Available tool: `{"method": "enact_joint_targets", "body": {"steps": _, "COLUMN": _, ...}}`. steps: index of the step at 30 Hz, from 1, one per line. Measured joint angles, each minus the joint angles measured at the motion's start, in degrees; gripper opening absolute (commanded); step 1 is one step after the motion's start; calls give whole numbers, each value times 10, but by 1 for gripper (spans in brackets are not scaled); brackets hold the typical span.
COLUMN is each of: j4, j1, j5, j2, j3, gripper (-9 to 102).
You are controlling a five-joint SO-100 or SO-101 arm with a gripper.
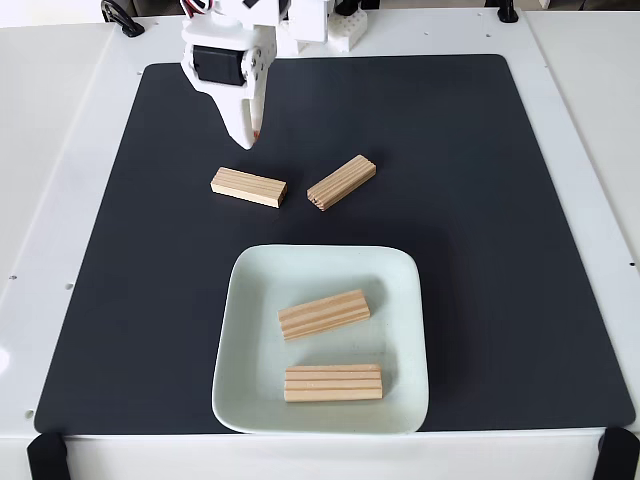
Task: Pick up the wooden block and place them on the plate.
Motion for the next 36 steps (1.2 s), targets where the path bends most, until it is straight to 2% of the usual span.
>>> {"method": "enact_joint_targets", "body": {"steps": 3, "j4": 0, "j1": 12, "j5": 0, "j2": -5, "j3": -2, "gripper": 31}}
{"method": "enact_joint_targets", "body": {"steps": 11, "j4": 0, "j1": 21, "j5": 0, "j2": -47, "j3": -3, "gripper": 25}}
{"method": "enact_joint_targets", "body": {"steps": 19, "j4": -4, "j1": 43, "j5": 0, "j2": -111, "j3": -4, "gripper": 26}}
{"method": "enact_joint_targets", "body": {"steps": 36, "j4": -4, "j1": 36, "j5": 0, "j2": -139, "j3": -33, "gripper": 25}}
